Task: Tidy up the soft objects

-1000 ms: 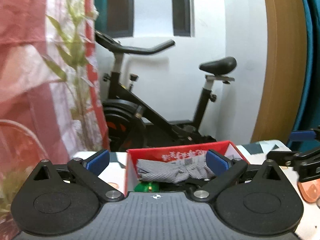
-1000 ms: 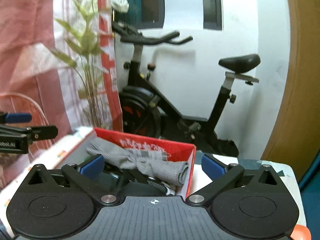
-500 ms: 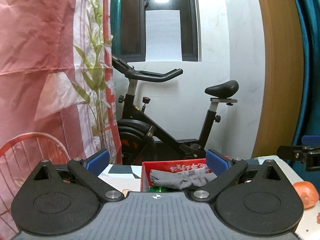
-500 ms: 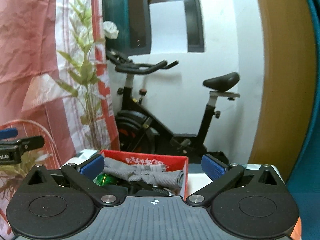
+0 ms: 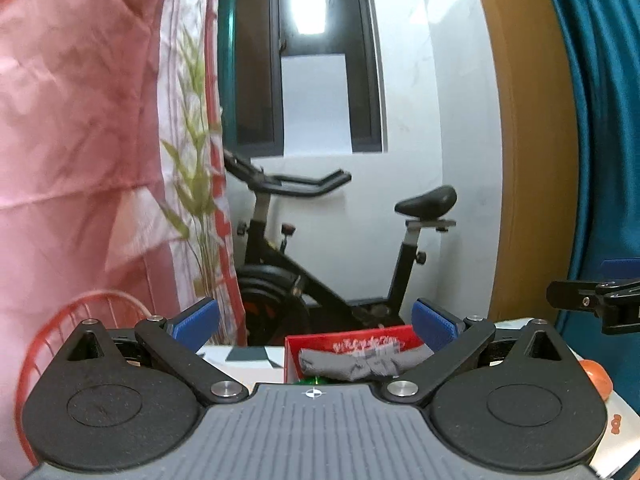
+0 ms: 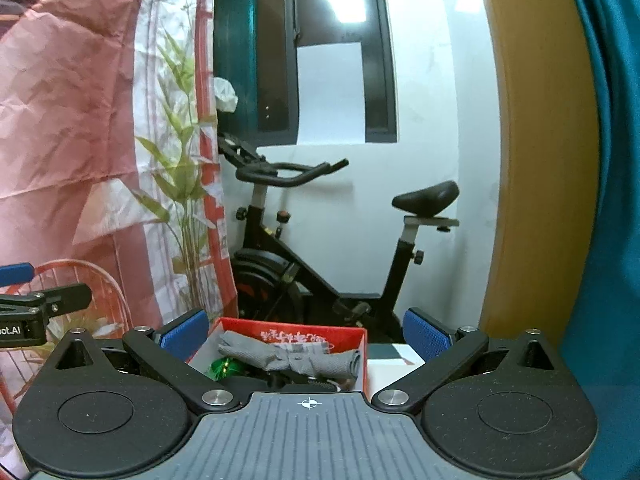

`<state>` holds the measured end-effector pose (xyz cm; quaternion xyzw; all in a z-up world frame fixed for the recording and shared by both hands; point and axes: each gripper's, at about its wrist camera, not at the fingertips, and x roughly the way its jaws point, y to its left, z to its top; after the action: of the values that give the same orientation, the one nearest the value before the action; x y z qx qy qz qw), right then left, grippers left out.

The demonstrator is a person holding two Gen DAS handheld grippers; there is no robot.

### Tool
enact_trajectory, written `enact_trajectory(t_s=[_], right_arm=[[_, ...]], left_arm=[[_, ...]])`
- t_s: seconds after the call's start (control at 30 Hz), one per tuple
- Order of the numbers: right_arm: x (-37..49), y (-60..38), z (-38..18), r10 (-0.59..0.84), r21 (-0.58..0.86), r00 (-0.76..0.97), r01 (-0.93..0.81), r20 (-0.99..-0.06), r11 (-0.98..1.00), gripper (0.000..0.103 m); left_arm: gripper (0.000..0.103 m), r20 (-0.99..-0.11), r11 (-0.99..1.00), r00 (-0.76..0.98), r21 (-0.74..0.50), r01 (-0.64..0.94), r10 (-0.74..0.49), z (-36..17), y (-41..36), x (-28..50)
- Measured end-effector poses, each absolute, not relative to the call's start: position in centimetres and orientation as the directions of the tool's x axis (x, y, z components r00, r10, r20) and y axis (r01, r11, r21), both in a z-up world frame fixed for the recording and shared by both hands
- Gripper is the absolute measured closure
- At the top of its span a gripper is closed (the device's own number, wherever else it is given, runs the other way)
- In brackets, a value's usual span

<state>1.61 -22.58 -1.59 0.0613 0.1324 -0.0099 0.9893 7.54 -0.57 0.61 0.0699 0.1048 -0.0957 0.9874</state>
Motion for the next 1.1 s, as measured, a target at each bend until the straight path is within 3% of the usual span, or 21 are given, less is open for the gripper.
enact_trajectory(t_s=[0.2, 1.1], right_arm=[[-1.1, -22.5, -0.5, -0.008, 0.148, 0.976, 0.041, -0.218, 0.988, 0.000], [-2.5, -22.5, -1.1, -0.069, 0.123, 0.966, 0.103, -0.251, 0.987, 0.000]], left_arm=[[0.000, -0.184, 0.964, 0.961, 0.129, 0.231, -0.205, 1.1, -1.1, 5.4], [0.000, -0.210, 0.987, 0.970, 0.077, 0.142, -0.123, 0.9, -0.5, 4.6]])
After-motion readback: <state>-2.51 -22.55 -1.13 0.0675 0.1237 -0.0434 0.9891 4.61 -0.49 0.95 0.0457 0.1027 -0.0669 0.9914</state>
